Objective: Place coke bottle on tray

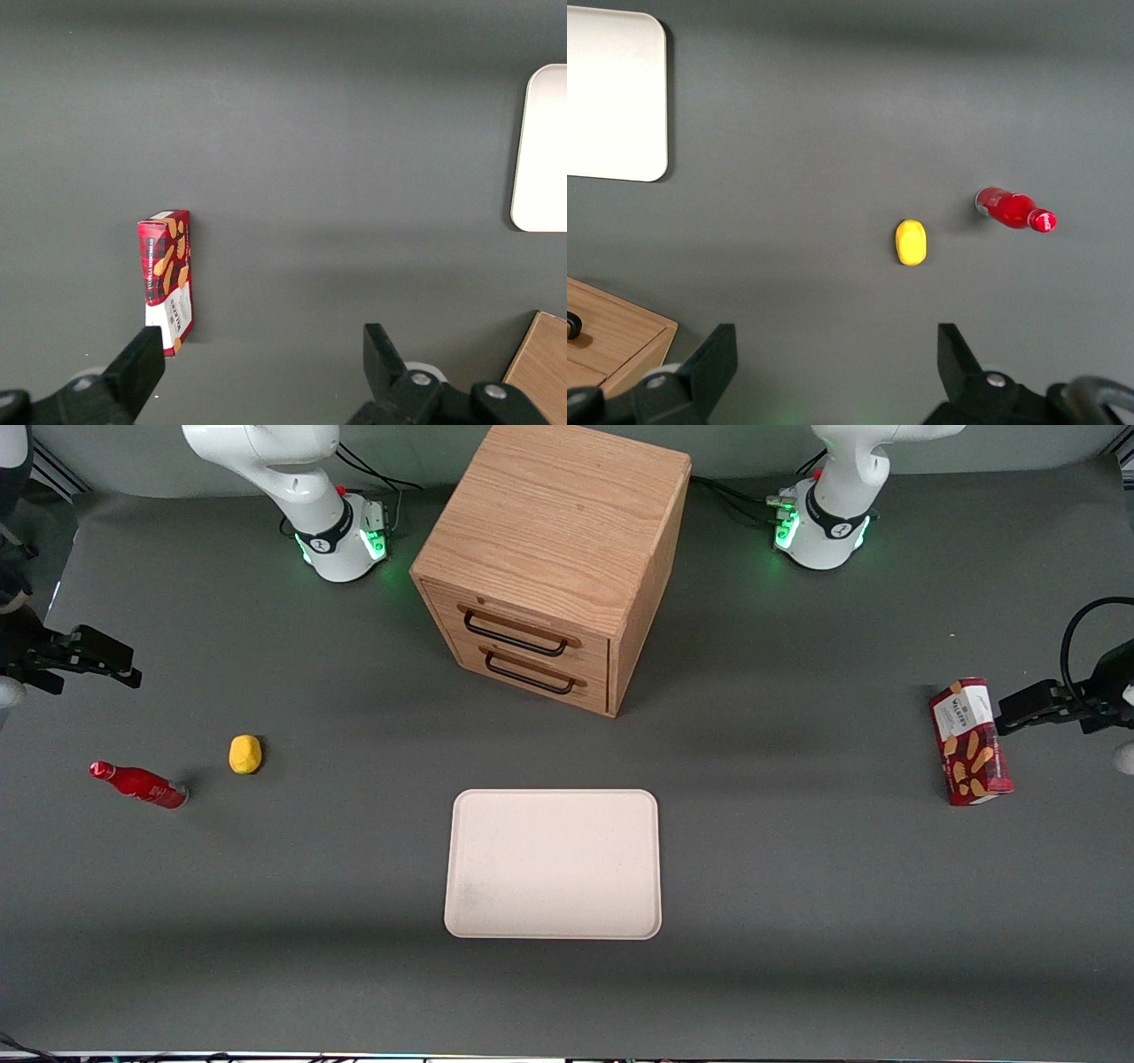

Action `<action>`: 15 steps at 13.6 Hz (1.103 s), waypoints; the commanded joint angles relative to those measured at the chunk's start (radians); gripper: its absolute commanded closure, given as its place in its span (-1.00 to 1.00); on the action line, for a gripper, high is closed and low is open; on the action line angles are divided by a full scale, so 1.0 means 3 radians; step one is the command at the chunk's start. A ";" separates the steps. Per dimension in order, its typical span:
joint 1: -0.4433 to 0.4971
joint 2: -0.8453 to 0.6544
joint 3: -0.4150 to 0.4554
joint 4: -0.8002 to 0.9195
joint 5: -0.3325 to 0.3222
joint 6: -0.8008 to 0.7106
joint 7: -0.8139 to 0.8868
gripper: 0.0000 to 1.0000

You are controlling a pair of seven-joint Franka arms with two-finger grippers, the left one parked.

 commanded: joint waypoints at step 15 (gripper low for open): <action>-0.0921 0.0267 -0.0400 0.0158 -0.0075 0.0356 -0.1945 -1.00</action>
